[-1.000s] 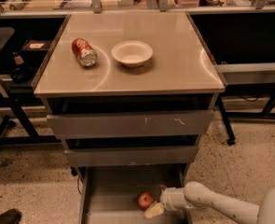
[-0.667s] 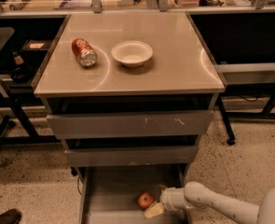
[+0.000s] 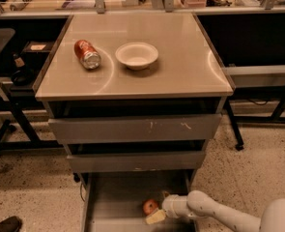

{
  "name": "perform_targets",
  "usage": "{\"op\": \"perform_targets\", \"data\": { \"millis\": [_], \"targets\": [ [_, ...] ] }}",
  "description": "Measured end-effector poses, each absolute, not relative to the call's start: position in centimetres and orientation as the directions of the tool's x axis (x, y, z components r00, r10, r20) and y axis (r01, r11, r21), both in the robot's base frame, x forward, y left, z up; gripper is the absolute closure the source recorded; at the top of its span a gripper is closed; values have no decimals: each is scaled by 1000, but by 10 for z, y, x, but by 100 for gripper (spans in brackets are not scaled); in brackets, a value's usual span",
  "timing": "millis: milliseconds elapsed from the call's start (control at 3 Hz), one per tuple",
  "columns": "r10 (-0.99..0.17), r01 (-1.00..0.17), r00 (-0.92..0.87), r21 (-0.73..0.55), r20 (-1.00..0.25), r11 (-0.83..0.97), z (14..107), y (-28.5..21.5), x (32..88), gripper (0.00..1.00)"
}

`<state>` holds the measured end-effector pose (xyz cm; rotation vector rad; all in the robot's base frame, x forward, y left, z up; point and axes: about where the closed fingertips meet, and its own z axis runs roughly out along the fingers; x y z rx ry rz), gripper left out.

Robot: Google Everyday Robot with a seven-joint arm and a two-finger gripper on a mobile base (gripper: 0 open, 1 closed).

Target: Pick apple from bottom drawer and place on counter

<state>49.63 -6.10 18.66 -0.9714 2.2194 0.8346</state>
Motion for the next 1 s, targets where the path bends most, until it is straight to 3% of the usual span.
{"op": "perform_targets", "data": {
  "millis": [1000],
  "targets": [
    [-384,-773,-570,316,-727,550,156,-44,509,0]
  ]
}}
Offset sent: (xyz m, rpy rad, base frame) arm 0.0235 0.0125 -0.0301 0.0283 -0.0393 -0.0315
